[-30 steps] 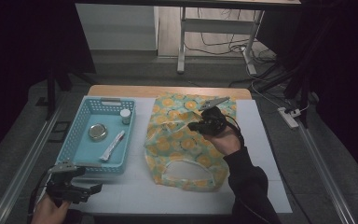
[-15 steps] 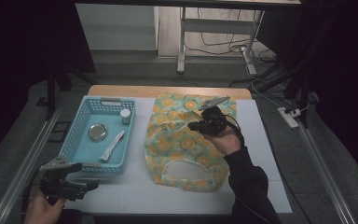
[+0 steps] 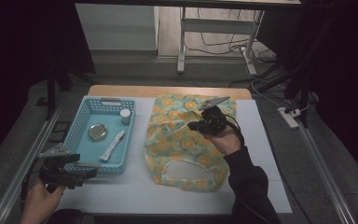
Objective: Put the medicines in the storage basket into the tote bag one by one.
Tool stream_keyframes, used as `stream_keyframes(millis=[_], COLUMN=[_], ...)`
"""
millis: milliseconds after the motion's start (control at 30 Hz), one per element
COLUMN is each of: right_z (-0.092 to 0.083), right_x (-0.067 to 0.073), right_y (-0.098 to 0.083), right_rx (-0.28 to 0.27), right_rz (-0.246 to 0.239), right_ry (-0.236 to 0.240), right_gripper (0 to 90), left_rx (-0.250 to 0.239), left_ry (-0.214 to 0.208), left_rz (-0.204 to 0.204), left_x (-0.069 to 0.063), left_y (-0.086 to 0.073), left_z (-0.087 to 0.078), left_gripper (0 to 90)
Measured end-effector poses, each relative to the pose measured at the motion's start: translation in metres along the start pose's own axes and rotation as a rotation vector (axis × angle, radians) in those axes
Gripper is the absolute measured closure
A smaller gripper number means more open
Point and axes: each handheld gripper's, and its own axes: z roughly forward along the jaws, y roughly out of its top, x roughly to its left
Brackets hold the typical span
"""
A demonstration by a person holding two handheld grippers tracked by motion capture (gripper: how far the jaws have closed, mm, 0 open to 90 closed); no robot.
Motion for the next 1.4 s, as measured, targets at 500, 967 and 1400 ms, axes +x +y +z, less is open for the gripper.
stream_keyframes(millis=[500,967,1400], right_z=[0.000,-0.002,-0.003], right_x=[0.000,0.000,0.000], right_y=[0.000,0.000,0.001], right_rx=[0.000,-0.008,-0.012], right_rz=[0.001,-0.001,0.000], right_ry=[0.000,-0.001,-0.005], right_gripper=[90.0,90.0,90.0], left_rx=[0.031,0.021,0.088], left_ry=[-0.001,0.035,0.068], left_rz=[0.001,-0.006,-0.031], left_x=[0.015,0.030,0.048], left_y=[0.029,0.059,0.083], left_z=[0.016,0.034,0.064], left_gripper=[0.1,0.0,0.5])
